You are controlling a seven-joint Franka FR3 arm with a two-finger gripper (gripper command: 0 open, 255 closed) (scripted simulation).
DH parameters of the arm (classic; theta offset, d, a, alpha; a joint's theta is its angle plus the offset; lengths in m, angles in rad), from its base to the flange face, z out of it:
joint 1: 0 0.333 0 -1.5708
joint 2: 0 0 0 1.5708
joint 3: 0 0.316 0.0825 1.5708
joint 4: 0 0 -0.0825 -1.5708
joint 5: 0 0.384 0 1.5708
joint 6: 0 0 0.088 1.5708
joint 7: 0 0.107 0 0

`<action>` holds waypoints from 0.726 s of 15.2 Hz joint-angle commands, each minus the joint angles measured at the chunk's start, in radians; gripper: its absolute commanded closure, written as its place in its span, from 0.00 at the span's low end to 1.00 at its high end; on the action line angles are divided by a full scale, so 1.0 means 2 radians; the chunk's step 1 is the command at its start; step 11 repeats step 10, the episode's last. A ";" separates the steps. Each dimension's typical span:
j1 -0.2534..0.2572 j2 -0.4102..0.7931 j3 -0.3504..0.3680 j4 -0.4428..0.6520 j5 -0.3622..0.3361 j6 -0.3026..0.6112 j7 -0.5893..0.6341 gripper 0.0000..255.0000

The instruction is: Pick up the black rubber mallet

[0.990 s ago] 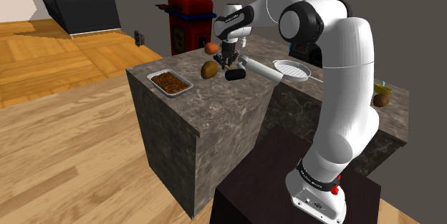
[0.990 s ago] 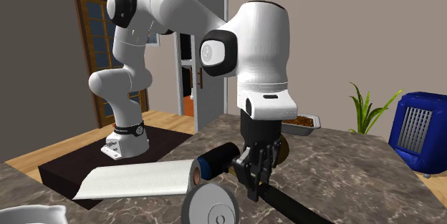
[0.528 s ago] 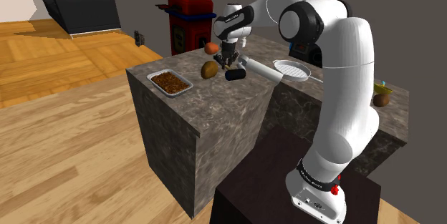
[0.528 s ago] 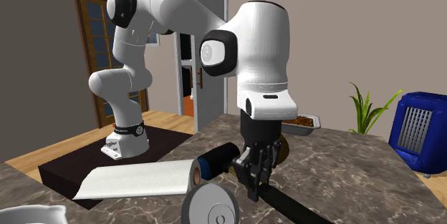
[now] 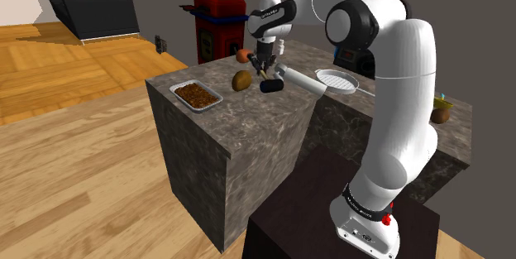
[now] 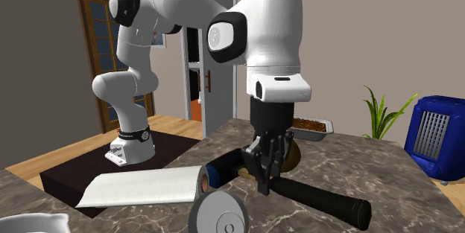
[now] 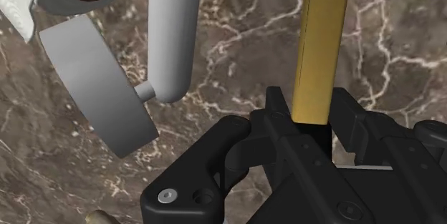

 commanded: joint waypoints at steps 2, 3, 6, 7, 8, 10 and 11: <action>0.000 -0.006 -0.001 0.012 -0.001 -0.017 0.000 1.00; 0.000 -0.008 -0.001 0.015 -0.002 -0.023 0.000 1.00; 0.000 -0.013 -0.002 0.028 -0.003 -0.041 0.000 1.00; 0.000 -0.015 -0.002 0.032 -0.003 -0.047 0.001 1.00; 0.000 -0.016 -0.002 0.037 -0.003 -0.053 0.001 1.00; 0.000 -0.017 -0.002 0.037 -0.004 -0.054 0.001 1.00; 0.000 -0.017 -0.002 0.037 -0.004 -0.054 0.001 1.00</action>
